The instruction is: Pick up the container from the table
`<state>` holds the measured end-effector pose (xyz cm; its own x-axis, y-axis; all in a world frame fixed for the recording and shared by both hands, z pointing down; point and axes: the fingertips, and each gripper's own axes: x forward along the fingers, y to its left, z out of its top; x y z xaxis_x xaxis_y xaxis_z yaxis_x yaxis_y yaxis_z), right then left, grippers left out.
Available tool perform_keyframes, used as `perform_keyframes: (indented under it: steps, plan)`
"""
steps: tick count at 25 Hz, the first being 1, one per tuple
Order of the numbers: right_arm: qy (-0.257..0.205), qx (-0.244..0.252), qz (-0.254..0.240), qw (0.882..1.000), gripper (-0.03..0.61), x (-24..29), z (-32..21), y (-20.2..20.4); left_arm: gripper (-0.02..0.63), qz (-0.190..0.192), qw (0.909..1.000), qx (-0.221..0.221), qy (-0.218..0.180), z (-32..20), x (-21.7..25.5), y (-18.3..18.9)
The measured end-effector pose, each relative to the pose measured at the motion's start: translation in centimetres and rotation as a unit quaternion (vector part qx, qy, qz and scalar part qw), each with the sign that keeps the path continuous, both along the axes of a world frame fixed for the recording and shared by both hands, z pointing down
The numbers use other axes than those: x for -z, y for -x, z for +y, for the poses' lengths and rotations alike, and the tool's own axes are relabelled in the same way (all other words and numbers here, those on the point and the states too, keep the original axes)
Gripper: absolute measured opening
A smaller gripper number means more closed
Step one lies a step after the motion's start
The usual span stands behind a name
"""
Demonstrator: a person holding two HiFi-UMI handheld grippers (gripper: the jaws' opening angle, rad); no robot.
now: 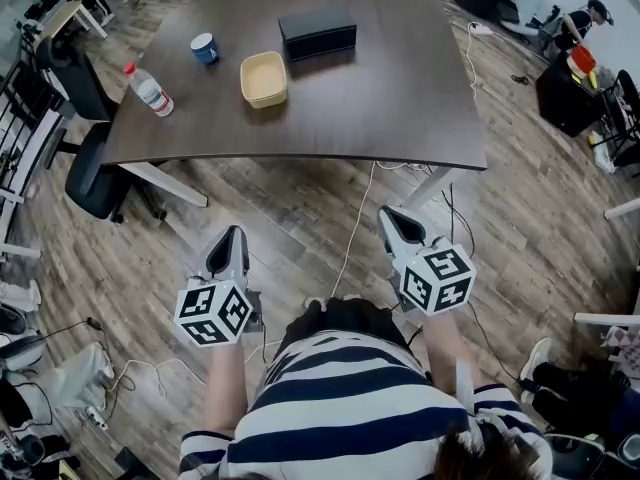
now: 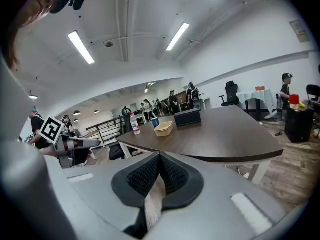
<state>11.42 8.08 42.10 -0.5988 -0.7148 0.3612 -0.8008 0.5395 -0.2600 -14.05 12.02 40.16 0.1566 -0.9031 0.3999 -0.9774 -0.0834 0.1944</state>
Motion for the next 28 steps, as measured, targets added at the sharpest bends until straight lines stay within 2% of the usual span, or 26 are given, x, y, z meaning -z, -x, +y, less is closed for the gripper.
perform_keyframes:
  steps: [6, 13, 18, 21, 28]
  plan:
    - [0.008, 0.018, 0.001, 1.000, -0.005, -0.7, -0.8, -0.3, 0.000, -0.003, 1.0000, -0.003, 0.001, -0.7, -0.3, -1.7]
    - [0.007, 0.053, 0.006, 0.999, -0.005, -0.9, -1.0, 1.0, 0.000, 0.013, 0.9999, -0.001, 0.008, -0.8, -1.1, -2.2]
    - [0.009, 0.068, 0.015, 0.998, -0.005, -1.4, -0.8, 1.6, 0.000, -0.005, 0.9999, -0.011, 0.005, -1.7, -1.3, -2.4]
    - [0.013, 0.070, 0.017, 0.997, -0.005, -1.8, -1.1, 2.0, 0.000, -0.016, 0.9997, -0.019, -0.003, -3.0, -1.2, -2.2]
    - [0.011, 0.063, 0.031, 0.997, -0.005, -1.6, -4.5, 3.5, 0.000, -0.008, 0.9990, -0.041, -0.013, -8.2, -1.7, -1.1]
